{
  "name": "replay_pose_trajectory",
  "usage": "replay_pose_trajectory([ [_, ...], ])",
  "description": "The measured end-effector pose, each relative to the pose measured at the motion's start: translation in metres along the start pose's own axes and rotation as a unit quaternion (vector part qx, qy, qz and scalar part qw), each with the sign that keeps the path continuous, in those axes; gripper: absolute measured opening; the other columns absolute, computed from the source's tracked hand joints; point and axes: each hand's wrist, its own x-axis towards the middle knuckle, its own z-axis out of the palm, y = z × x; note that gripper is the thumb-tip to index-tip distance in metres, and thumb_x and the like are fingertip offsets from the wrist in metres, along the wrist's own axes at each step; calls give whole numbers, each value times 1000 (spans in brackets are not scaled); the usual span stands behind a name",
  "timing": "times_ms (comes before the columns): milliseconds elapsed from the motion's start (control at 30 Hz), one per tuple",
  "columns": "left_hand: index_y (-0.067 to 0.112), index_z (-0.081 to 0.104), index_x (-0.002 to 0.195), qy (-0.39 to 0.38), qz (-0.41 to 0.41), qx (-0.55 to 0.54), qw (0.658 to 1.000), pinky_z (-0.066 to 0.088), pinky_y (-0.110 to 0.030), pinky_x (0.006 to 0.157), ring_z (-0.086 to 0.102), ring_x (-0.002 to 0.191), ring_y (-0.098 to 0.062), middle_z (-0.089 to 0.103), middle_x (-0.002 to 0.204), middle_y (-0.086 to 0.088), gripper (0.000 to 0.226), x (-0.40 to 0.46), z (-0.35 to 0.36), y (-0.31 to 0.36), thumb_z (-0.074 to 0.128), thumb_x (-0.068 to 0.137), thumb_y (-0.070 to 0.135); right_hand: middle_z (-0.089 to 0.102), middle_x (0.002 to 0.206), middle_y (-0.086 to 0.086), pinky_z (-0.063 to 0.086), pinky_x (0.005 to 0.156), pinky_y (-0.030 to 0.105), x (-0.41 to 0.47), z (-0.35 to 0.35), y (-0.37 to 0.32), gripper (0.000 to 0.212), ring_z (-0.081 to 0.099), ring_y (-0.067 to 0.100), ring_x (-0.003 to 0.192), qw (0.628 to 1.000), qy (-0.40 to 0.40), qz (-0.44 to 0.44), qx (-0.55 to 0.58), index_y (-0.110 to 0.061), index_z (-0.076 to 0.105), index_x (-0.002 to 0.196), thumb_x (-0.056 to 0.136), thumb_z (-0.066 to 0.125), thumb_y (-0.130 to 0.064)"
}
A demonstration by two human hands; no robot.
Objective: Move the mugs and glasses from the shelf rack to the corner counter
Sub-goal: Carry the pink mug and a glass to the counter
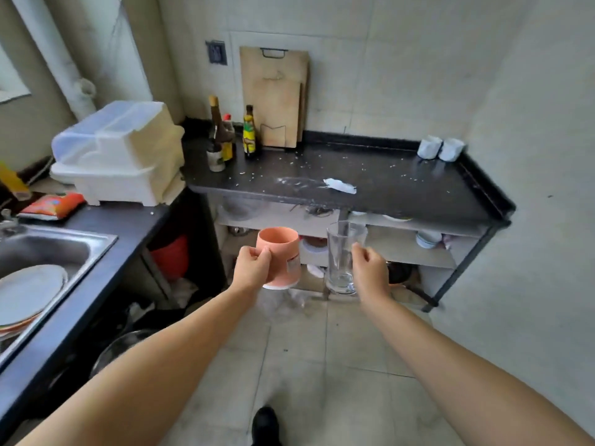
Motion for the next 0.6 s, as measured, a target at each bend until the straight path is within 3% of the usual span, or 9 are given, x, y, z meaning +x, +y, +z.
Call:
replay_pose_trajectory([
  [200, 7, 47, 76, -85, 24, 4, 996, 44, -20, 44, 51, 55, -15, 52, 66, -6, 15, 91, 86, 44, 45, 88, 16, 31, 56, -1, 22, 53, 31, 101, -3, 0, 38, 30, 15, 54, 999, 24, 29, 6, -15, 32, 63, 94, 44, -33],
  [300, 10, 48, 84, -116, 30, 9, 993, 56, -32, 63, 60, 72, -22, 59, 80, -8, 10, 143, 132, 82, 46, 89, 18, 28, 57, -3, 22, 52, 29, 165, -8, -8, 40, 28, 14, 54, 998, 52, 29, 10, -17, 27, 61, 94, 44, -32],
  [400, 11, 48, 89, -137, 37, 15, 990, 56, -43, 80, 62, 83, -25, 61, 89, -10, 8, 183, 171, 112, 47, 88, 19, 28, 58, -3, 23, 52, 30, 216, -12, -16, 41, 28, 13, 54, 996, 80, 34, 14, -18, 26, 60, 94, 43, -33],
  [533, 17, 47, 76, -170, 45, 16, 984, 52, -29, 63, 60, 76, -20, 59, 80, -4, 12, 227, 228, 138, 46, 89, 17, 30, 59, -1, 26, 54, 32, 286, -20, -12, 41, 32, 15, 56, 992, 115, 56, 17, -17, 27, 59, 93, 44, -33],
  [600, 17, 47, 80, -180, 39, 20, 983, 51, -25, 60, 60, 75, -17, 58, 79, 0, 11, 247, 257, 143, 46, 91, 18, 32, 58, -1, 27, 54, 32, 319, -25, -2, 42, 33, 15, 56, 991, 117, 61, 18, -17, 28, 58, 93, 45, -33],
])
